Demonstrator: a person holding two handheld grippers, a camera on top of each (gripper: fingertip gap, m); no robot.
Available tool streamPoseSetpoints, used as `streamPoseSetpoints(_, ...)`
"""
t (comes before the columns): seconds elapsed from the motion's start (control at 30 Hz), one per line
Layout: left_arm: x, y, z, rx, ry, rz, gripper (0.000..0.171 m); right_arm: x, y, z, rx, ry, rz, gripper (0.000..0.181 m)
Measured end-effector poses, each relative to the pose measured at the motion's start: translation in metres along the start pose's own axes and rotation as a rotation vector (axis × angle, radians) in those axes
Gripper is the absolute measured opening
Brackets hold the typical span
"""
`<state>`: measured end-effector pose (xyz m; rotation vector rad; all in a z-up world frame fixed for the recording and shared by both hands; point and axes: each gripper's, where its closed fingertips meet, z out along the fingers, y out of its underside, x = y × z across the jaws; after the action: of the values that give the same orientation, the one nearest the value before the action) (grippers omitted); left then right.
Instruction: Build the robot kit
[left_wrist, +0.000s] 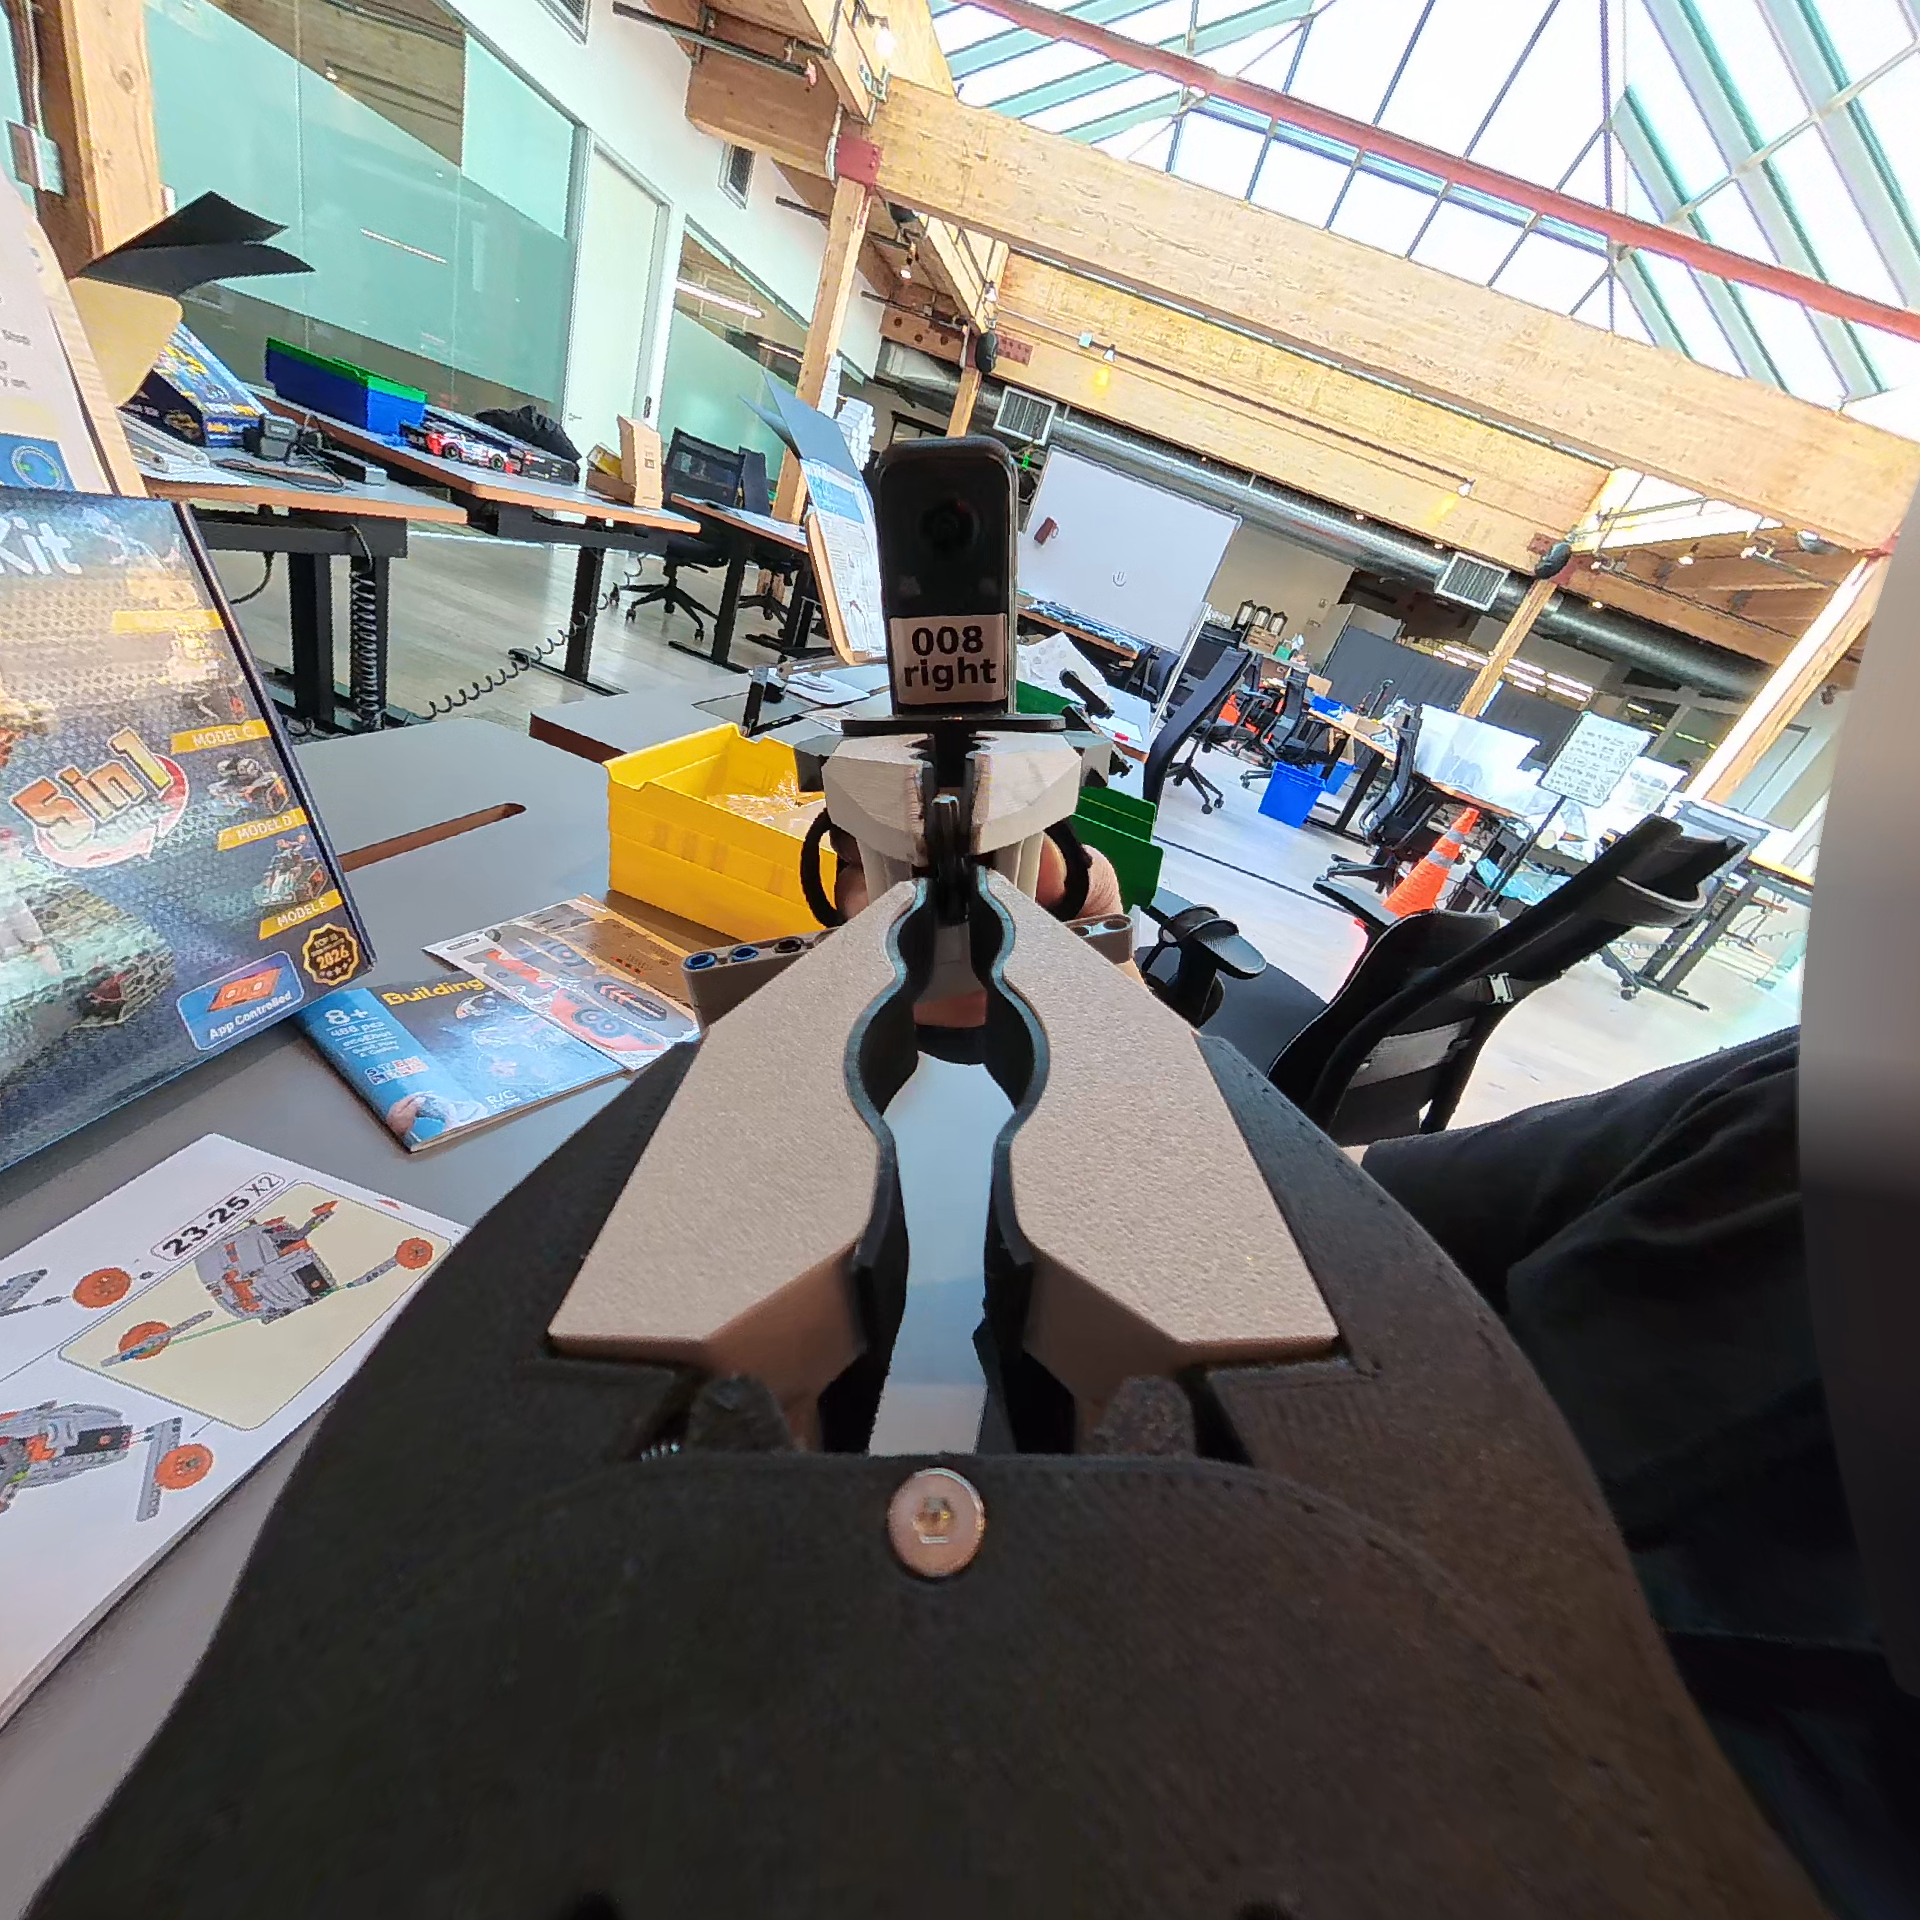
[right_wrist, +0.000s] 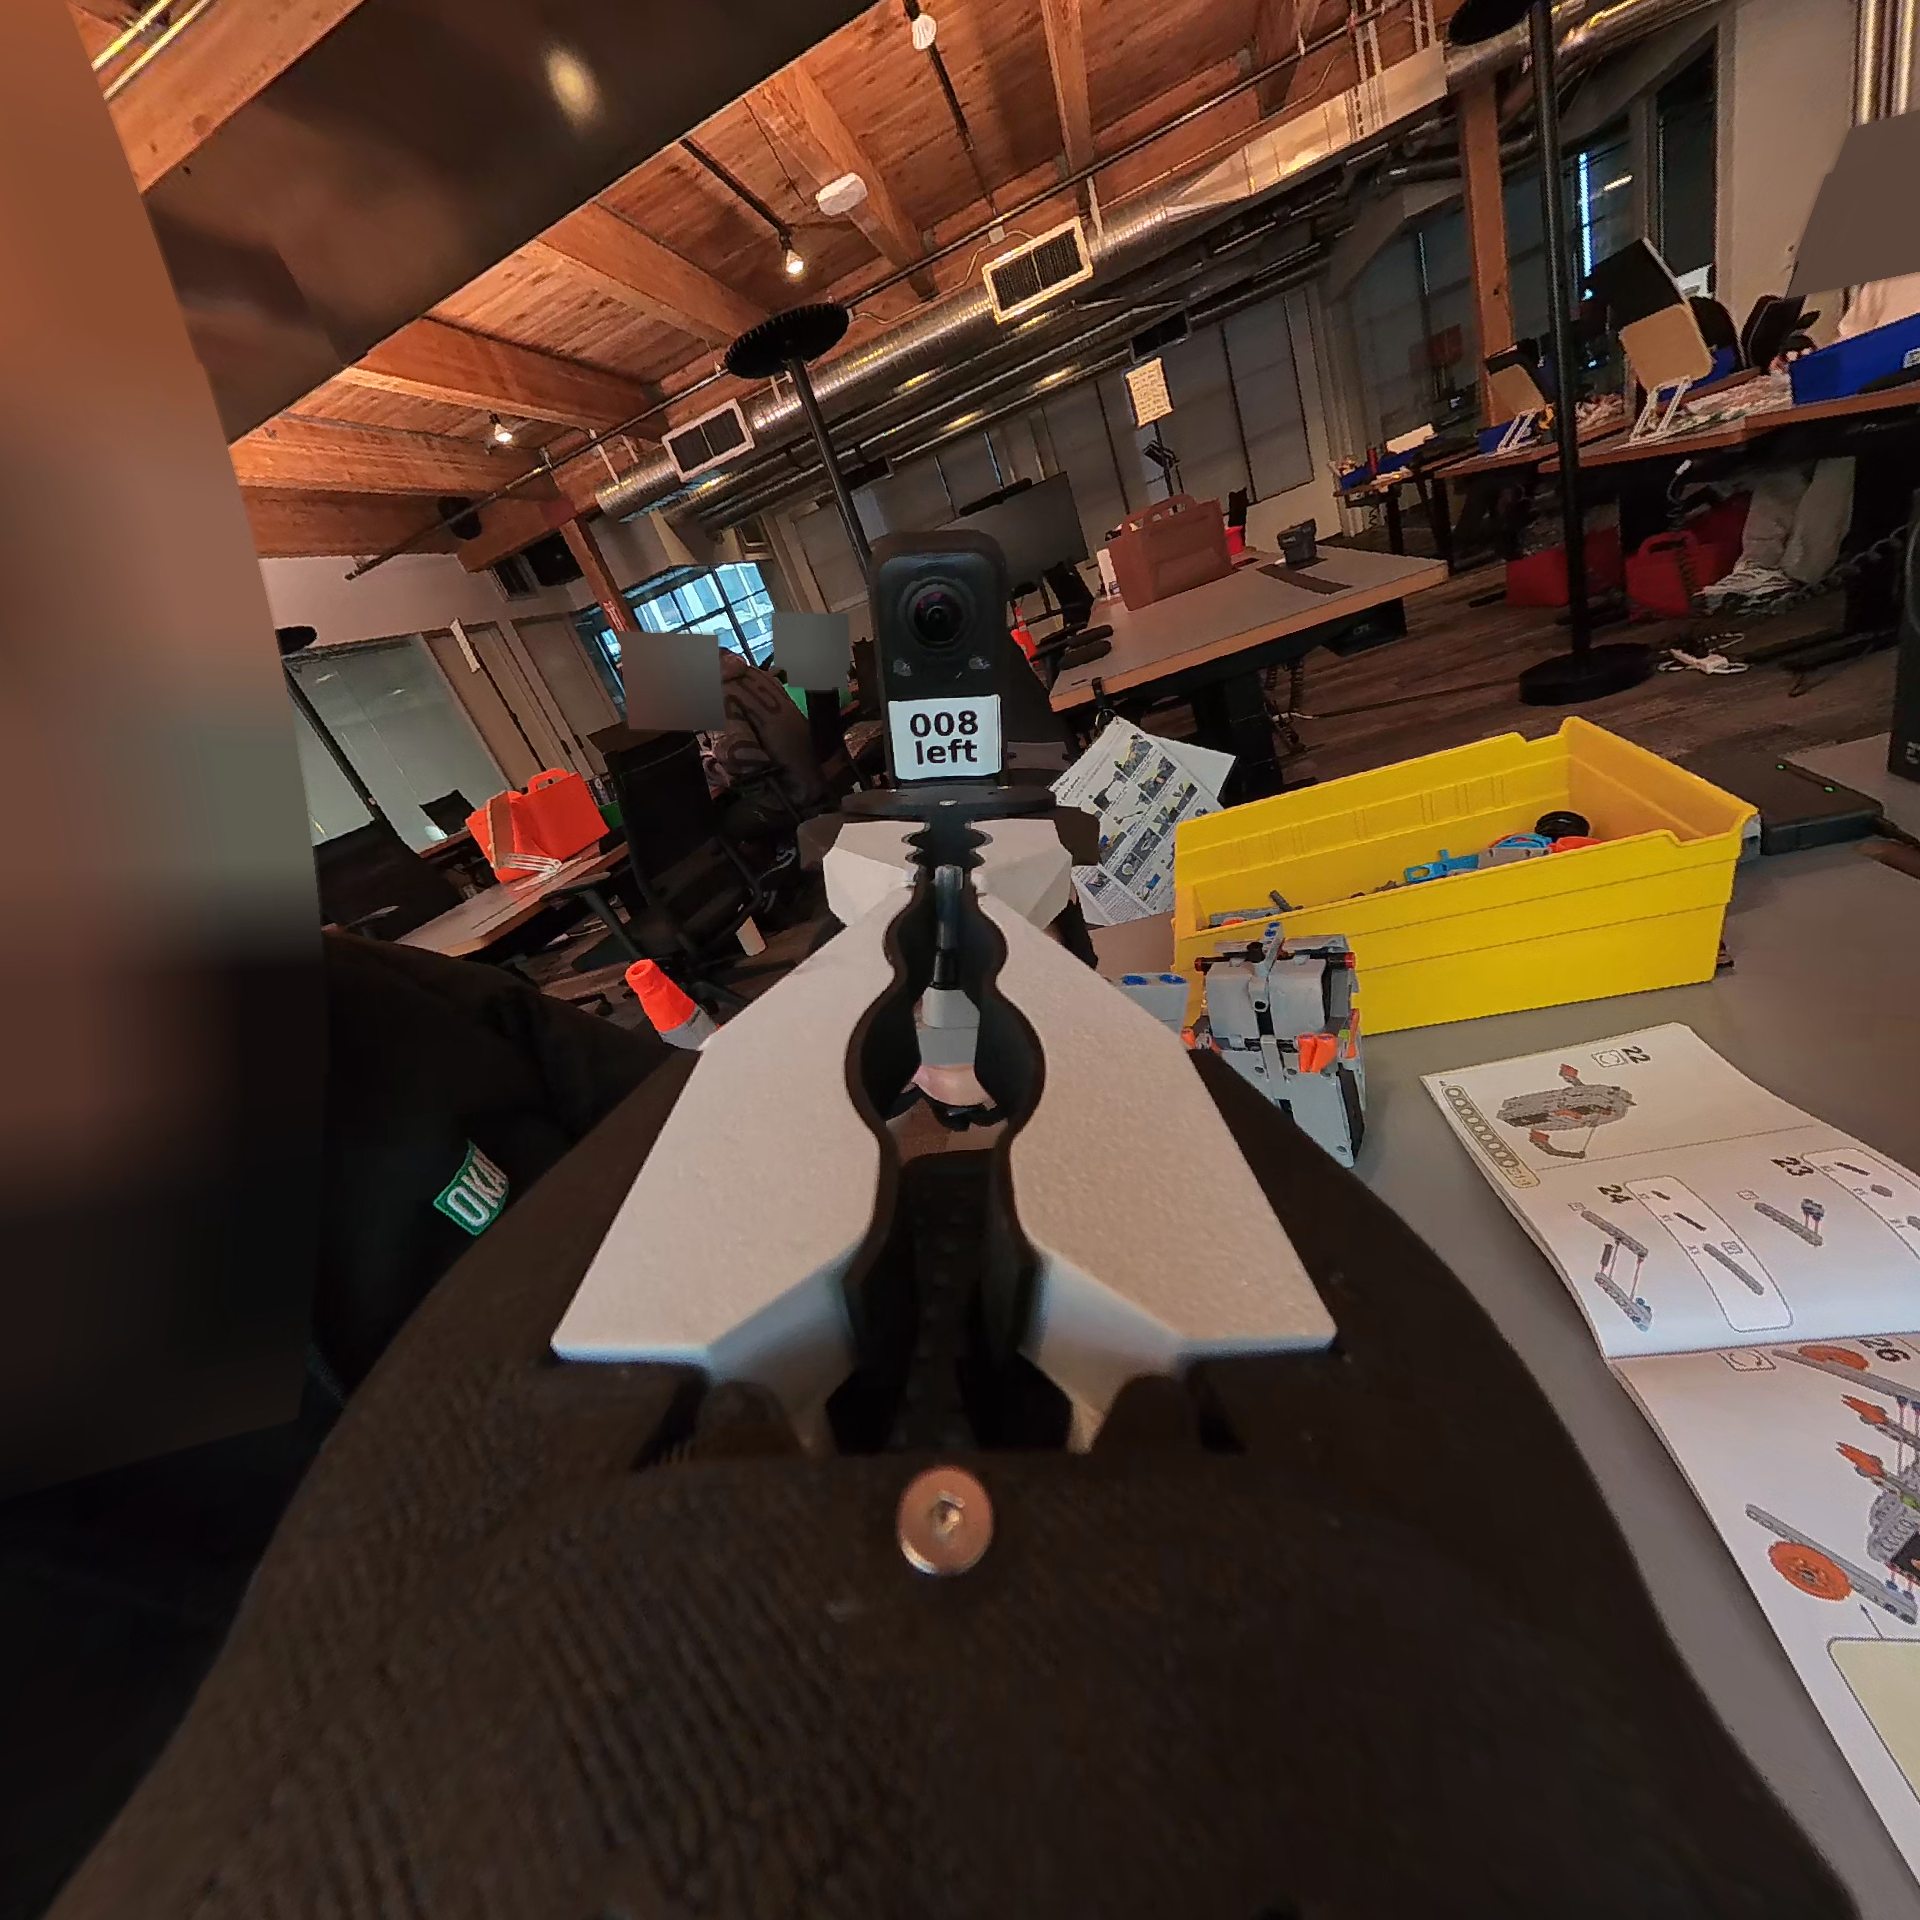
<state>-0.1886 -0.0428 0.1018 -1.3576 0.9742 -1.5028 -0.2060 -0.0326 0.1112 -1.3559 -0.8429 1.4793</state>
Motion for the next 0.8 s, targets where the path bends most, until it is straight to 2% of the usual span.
streamPoseSetpoints(0.2,0.004,-0.01,0.002,0.052,0.019,0.021,0.005,-0.004,-0.005,0.0,0.036,-0.038,0.034,0.002)
streamPoseSetpoints(0.27,0.002,-0.018,0.001,0.107,0.006,0.03,0.032,-0.003,-0.008,-0.003,0.053,-0.045,0.048,0.003)
streamPoseSetpoints(0.33,-0.001,-0.026,-0.008,0.151,-0.011,0.022,0.04,-0.003,-0.011,-0.008,0.079,-0.059,0.069,0.003)
streamPoseSetpoints(0.43,-0.008,-0.025,-0.017,0.18,-0.039,-0.024,0.04,-0.006,-0.017,-0.018,0.141,-0.112,0.118,0.002)
streamPoseSetpoints(0.6,0.0,-0.001,-0.022,0.143,-0.027,-0.101,0.026,-0.003,-0.02,-0.025,0.186,-0.156,0.172,0.002)
streamPoseSetpoints(0.67,0.006,0.007,-0.018,0.127,0.009,-0.142,0.019,-0.002,-0.02,-0.024,0.19,-0.162,0.177,0.002)
streamPoseSetpoints(0.8,0.017,0.022,-0.008,0.149,0.134,-0.269,0.015,-0.003,-0.019,-0.021,0.186,-0.164,0.17,0.002)
